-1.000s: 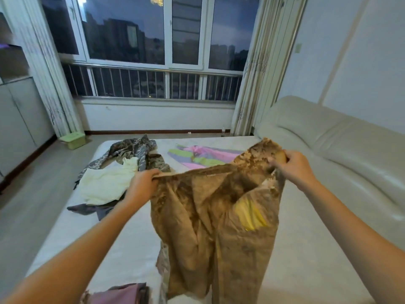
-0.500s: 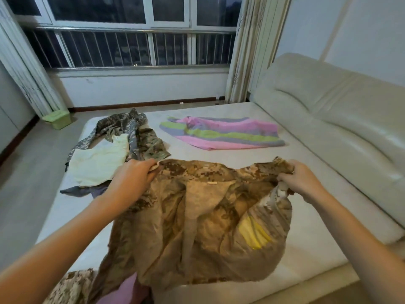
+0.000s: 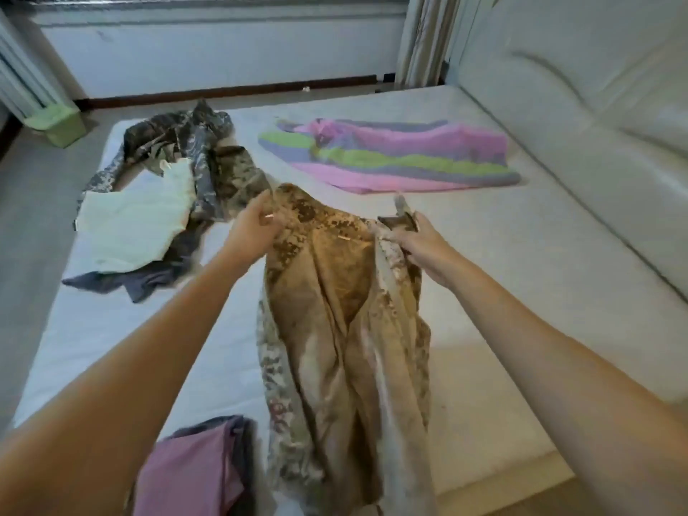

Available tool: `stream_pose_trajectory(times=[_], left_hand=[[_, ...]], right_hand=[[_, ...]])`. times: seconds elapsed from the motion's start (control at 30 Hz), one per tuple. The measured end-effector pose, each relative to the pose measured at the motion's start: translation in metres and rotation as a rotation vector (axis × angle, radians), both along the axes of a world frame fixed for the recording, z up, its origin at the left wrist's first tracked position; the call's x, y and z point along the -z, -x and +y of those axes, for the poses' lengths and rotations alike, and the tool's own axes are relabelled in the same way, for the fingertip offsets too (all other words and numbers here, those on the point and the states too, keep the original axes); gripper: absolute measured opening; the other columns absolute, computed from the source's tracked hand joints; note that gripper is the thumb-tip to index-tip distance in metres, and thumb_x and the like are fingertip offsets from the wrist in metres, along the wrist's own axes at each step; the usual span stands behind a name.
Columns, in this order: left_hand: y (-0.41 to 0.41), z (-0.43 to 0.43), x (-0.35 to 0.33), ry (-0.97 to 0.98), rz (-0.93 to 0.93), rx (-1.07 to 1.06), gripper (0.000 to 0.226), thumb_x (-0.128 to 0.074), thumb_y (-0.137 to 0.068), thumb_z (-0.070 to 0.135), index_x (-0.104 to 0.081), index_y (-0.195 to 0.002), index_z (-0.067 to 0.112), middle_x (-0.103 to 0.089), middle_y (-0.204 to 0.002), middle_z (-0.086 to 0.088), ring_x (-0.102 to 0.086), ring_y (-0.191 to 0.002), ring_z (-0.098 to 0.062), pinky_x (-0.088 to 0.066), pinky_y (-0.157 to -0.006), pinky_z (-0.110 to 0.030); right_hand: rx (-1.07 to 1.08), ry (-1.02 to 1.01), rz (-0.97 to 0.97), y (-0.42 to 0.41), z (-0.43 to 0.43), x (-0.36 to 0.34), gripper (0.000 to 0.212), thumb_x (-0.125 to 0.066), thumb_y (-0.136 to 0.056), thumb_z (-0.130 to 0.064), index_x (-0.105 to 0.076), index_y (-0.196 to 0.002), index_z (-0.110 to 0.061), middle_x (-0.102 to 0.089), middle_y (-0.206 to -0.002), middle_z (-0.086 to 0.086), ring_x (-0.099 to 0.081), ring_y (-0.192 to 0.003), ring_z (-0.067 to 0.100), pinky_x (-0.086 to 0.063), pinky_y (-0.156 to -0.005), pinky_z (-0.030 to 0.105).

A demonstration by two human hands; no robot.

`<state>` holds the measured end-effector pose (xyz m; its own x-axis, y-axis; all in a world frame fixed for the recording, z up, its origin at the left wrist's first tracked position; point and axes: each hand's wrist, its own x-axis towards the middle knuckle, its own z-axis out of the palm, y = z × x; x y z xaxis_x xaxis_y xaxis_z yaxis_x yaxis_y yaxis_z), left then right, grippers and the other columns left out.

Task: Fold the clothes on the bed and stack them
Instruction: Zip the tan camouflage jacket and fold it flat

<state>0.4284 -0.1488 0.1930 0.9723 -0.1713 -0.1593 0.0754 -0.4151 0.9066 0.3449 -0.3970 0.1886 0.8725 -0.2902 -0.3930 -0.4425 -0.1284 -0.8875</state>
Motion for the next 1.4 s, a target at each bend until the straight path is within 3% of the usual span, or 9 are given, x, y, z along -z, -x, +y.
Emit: stream_pose_trajectory(times=[0.1, 0.4, 0.6, 0.77, 0.87, 0.97, 1.07, 1.23, 1.4], left_hand=[[0.025, 0.000, 0.129, -0.134, 0.278, 0.044, 0.069, -0.058, -0.094, 0.021, -0.019, -0.150, 0.015, -0.033, -0.151, -0.008, -0.036, -0.136, -0.024, -0.037, -0.100, -0.033], [0.235, 0.094, 0.371, -0.519, 0.607, 0.060, 0.052, -0.059, -0.085, 0.018, -0.045, -0.134, 0.009, -0.058, -0.123, -0.019, -0.055, -0.110, -0.038, -0.048, -0.092, -0.046], [0.261, 0.079, 0.405, -0.786, 0.265, 0.286, 0.093, -0.065, -0.082, 0.047, -0.006, -0.151, 0.029, 0.005, -0.159, -0.008, -0.010, -0.145, -0.034, -0.023, -0.113, -0.049], [0.244, 0.071, 0.421, -1.039, -0.034, 0.781, 0.103, -0.059, -0.082, 0.048, 0.022, -0.143, 0.034, 0.040, -0.144, -0.007, 0.036, -0.135, -0.032, 0.015, -0.112, -0.058], [0.241, 0.067, 0.423, -1.065, -0.014, 0.908, 0.083, -0.049, -0.091, 0.046, 0.007, -0.150, 0.030, 0.025, -0.155, -0.003, 0.019, -0.144, -0.027, 0.007, -0.116, -0.054], [0.238, 0.062, 0.411, -0.906, 0.066, 0.613, 0.033, -0.040, -0.098, 0.032, -0.055, -0.123, 0.018, -0.047, -0.141, -0.010, -0.045, -0.130, -0.027, -0.042, -0.102, -0.039], [0.235, 0.064, 0.385, -0.613, 0.146, 0.161, 0.015, -0.051, -0.092, 0.029, -0.051, -0.078, 0.025, -0.061, -0.077, 0.003, -0.057, -0.067, -0.011, -0.040, -0.054, -0.024], [0.243, 0.128, 0.340, -0.397, -0.126, -0.074, 0.027, -0.078, -0.071, 0.002, -0.061, -0.089, 0.013, -0.069, -0.106, -0.001, -0.064, -0.095, -0.018, -0.042, -0.078, -0.013], [0.289, 0.153, 0.330, -0.404, -0.127, 0.230, 0.039, -0.083, -0.064, -0.001, -0.052, -0.077, 0.018, -0.064, -0.121, 0.008, -0.057, -0.113, -0.001, -0.047, -0.079, -0.009]], right_hand=[[-0.205, 0.121, 0.248, 0.013, 0.009, 0.111, 0.060, -0.055, -0.093, -0.022, -0.027, -0.145, -0.015, -0.052, -0.129, 0.002, -0.057, -0.111, 0.020, -0.048, -0.084, 0.027], [-0.031, 0.111, 0.729, 0.231, 0.043, 0.347, 0.037, -0.058, -0.090, -0.039, -0.058, -0.111, -0.008, -0.062, -0.098, 0.003, -0.060, -0.094, 0.021, -0.048, -0.080, 0.035], [0.853, -0.669, 0.721, 0.238, 0.073, 0.364, 0.051, -0.067, -0.085, -0.032, -0.055, -0.127, -0.005, -0.064, -0.111, 0.016, -0.060, -0.101, 0.035, -0.049, -0.088, 0.045], [0.872, -0.863, 0.588, 0.213, 0.062, 0.346, 0.035, -0.056, -0.092, -0.031, -0.058, -0.121, -0.010, -0.063, -0.116, 0.016, -0.060, -0.097, 0.030, -0.048, -0.074, 0.046], [0.994, -0.635, 0.521, 0.201, 0.040, 0.322, 0.013, -0.059, -0.091, -0.019, -0.061, -0.101, -0.011, -0.062, -0.114, 0.017, -0.063, -0.093, 0.032, -0.051, -0.077, 0.046], [1.143, -0.332, 0.234, 0.193, 0.014, 0.283, 0.019, -0.058, -0.090, -0.011, -0.060, -0.109, -0.007, -0.063, -0.116, 0.018, -0.063, -0.096, 0.030, -0.050, -0.083, 0.041], [0.806, 0.248, -0.155, 0.192, 0.004, 0.234, 0.013, -0.052, -0.094, -0.013, -0.059, -0.084, -0.019, -0.057, -0.088, -0.004, -0.057, -0.082, 0.001, -0.045, -0.077, 0.025], [-0.288, 0.734, -0.466, 0.216, 0.027, 0.224, 0.025, -0.045, -0.093, -0.015, -0.065, -0.107, -0.015, -0.052, -0.127, -0.005, -0.043, -0.123, 0.008, -0.031, -0.105, 0.026], [-0.899, 0.974, 0.122, 0.276, 0.085, 0.316, 0.051, -0.063, -0.084, -0.008, -0.055, -0.132, -0.021, -0.042, -0.146, 0.005, -0.029, -0.140, 0.029, -0.024, -0.111, 0.051]])
